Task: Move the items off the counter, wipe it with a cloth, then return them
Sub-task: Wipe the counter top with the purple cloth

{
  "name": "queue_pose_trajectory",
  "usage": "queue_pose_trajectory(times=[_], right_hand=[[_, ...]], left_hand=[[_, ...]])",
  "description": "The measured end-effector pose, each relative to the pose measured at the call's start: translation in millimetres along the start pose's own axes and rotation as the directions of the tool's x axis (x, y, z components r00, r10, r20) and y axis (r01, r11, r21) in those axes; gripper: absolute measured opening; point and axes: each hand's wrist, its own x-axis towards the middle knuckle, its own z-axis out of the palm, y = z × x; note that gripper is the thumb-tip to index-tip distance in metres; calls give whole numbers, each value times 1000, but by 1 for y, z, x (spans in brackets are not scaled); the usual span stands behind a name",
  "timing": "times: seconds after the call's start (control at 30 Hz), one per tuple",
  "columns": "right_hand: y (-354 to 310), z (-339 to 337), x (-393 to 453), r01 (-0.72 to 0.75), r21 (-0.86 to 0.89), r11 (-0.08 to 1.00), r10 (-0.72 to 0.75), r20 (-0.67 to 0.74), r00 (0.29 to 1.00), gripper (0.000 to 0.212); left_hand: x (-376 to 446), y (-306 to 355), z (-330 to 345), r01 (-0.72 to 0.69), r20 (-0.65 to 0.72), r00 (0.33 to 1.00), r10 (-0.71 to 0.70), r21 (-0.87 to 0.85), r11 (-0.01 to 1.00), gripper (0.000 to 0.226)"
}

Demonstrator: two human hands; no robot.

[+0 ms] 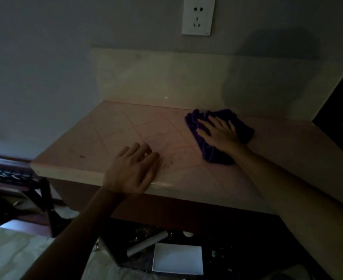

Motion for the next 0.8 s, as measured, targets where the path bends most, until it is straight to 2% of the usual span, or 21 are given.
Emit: queue_pose_trajectory(times=[0.13,0.23,0.33,0.5,0.8], right_hand=[[-24,-2,-94,102,7,995,-102,-19,995,58],[-36,2,-168,213,8,977,-212,-50,976,59],[-45,2,-187,183,7,983,-182,-67,981,60],[-56,-1,-135,160,21,987,-160,-9,987,63],[-100,14,55,108,36,993,-108,-22,994,67]], left_hand=[[0,2,-7,9,63,998,-9,-6,1000,45],[-8,-2,-9,32,56,998,-31,-22,999,45],[-25,-15,-4,122,-3,993,-122,-25,992,44],[-27,-49,-8,184,-2,983,-184,0,983,43],[-35,-78,2,179,-27,984,-179,-11,984,39]])
